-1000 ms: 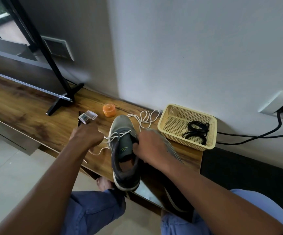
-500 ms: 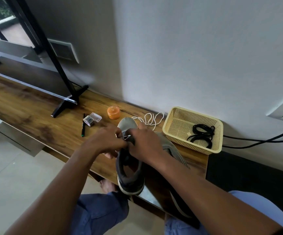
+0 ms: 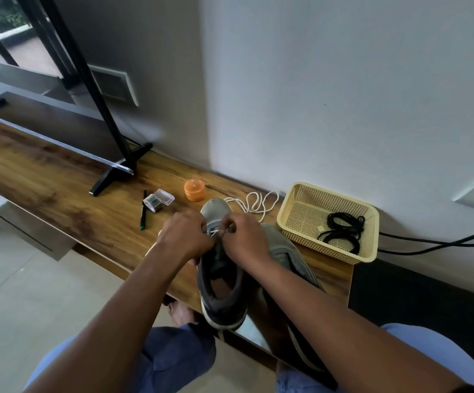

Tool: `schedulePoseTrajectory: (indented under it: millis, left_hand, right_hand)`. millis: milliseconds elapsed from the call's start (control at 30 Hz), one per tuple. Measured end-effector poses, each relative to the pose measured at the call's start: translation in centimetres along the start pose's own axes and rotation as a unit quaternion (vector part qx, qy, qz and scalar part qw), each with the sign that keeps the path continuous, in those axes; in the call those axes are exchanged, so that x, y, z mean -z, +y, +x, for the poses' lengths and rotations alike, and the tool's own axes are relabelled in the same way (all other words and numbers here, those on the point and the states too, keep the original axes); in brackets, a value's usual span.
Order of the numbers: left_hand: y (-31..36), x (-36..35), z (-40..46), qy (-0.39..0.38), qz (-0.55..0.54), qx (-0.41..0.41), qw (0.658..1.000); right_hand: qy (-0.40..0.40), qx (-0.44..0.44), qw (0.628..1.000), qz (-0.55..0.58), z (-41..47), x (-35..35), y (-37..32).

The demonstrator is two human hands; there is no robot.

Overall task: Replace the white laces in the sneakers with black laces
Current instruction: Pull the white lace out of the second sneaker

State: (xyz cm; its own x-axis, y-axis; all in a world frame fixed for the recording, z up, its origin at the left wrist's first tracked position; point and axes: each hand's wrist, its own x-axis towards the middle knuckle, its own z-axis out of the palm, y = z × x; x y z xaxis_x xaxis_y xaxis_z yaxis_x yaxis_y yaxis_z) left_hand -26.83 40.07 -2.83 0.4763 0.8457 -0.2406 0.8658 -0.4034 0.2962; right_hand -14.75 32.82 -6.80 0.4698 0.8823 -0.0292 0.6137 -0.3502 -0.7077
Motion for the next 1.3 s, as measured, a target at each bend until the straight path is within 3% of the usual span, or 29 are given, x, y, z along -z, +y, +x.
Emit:
schedulePoseTrajectory:
  millis: [100, 167, 233, 333, 433, 500, 633, 700, 800, 867, 933, 1000, 1100, 1167, 1300]
  left_hand:
    - [0.1, 0.5, 0.0, -0.006, 0.005, 0.005, 1.000]
    - [0.2, 0.5, -0.1, -0.012, 0.002, 0.004, 1.000]
    - [0.3, 0.5, -0.3, -0.020, 0.005, -0.005, 1.000]
    - [0.5, 0.6, -0.4, -0.026, 0.008, -0.011, 1.000]
    - [0.5, 0.7, -0.5, -0.024, 0.010, -0.005, 1.000]
    - [0.4, 0.8, -0.5, -0.033, 0.004, -0.007, 0.999]
    - [0.4, 0.8, -0.6, -0.044, -0.006, -0.004, 0.999]
    - [0.6, 0.9, -0.6, -0.045, -0.006, 0.001, 0.999]
    - [0.7, 1.1, -0.7, -0.045, -0.002, 0.008, 0.999]
    - [0.6, 1.1, -0.7, -0.057, -0.012, 0.012, 0.998]
    - [0.5, 1.0, -0.7, -0.063, -0.018, 0.011, 0.998]
    - [0.5, 0.9, -0.7, -0.063, -0.027, 0.007, 0.998]
    - [0.4, 1.1, -0.7, -0.076, -0.060, 0.016, 0.995]
    - [0.3, 1.3, -0.7, -0.083, -0.073, 0.030, 0.993]
    - [0.0, 1.5, -0.8, -0.114, -0.107, 0.038, 0.987]
  right_hand:
    - [0.012, -0.165, 0.972, 0.170, 1.1, 1.4, -0.1]
    - [0.029, -0.206, 0.961, 0.182, 1.5, 2.0, 0.1]
    - [0.036, -0.160, 0.979, 0.123, 1.1, 2.4, 0.2]
    - [0.027, 0.007, 1.000, -0.001, 0.5, 2.4, 0.2]
    - [-0.008, 0.146, 0.972, -0.186, -0.1, 1.4, -0.5]
    - [-0.015, 0.174, 0.949, -0.263, -0.7, 0.7, -0.4]
    - [0.039, 0.188, 0.941, -0.280, -1.0, 0.0, 0.1]
    - [0.066, 0.146, 0.955, -0.250, -0.8, 0.0, 0.0]
    - [0.101, 0.020, 0.992, -0.076, 0.0, 0.8, 0.0]
    - [0.129, -0.068, 0.989, 0.025, 0.8, 1.8, 0.2]
    - [0.144, -0.106, 0.984, 0.013, 1.2, 2.6, 0.3]
    - [0.131, -0.079, 0.988, -0.037, 0.9, 2.5, 0.3]
    - [0.102, 0.059, 0.990, -0.081, 0.3, 1.9, -0.3]
    - [0.042, 0.130, 0.977, -0.167, -0.2, 1.2, -0.7]
    - [0.003, 0.179, 0.946, -0.270, -1.0, 0.2, 0.2]
